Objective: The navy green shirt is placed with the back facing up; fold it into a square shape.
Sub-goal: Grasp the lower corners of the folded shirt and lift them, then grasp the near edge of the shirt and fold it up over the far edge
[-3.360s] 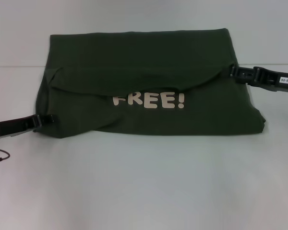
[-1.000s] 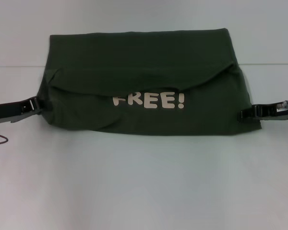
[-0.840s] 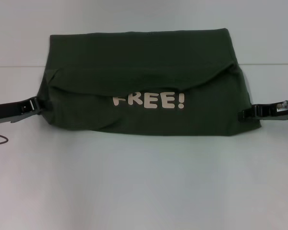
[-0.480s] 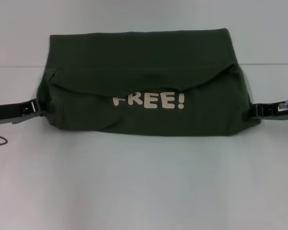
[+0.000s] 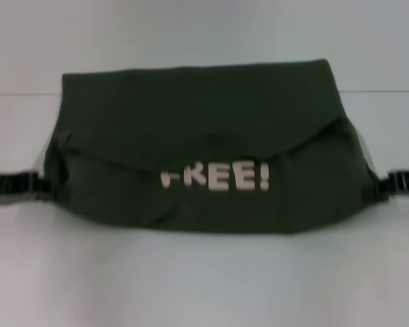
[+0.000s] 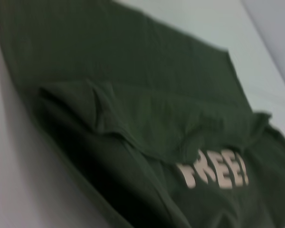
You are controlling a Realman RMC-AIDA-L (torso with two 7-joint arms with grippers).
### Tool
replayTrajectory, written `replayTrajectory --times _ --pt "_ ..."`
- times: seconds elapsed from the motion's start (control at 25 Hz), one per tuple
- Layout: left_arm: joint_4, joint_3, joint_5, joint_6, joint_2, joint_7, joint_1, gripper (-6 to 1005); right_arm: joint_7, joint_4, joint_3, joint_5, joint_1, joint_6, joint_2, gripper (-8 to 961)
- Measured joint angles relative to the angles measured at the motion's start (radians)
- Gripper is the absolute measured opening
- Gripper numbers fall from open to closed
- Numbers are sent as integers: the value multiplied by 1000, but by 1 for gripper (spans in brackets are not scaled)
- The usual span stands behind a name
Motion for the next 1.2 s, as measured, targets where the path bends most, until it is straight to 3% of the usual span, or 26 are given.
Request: replayTrajectory --times 0.2,0.32,0.48,0.72,0.92,1.08,1.2 --pt "90 2 59 254 2 17 53 14 -4 -90 12 -5 -78 -241 -8 38" --pt "143 3 95 382 -13 44 103 13 -18 -137 12 -7 -133 -370 -8 38" --pt "203 1 125 463 -35 66 163 13 -38 -157 14 -8 -188 -459 -9 39" --pt "204 -35 114 509 -32 110 176 13 -105 -154 114 1 -185 -516 -13 37" --pt "189 -95 31 534 1 105 144 13 -147 -136 265 61 -133 -537 -31 39" --pt "141 -139 26 511 32 79 81 14 -140 -61 347 111 -104 -437 -65 38" --pt "127 -146 28 445 45 31 33 14 -133 -25 356 136 -89 -352 -74 37"
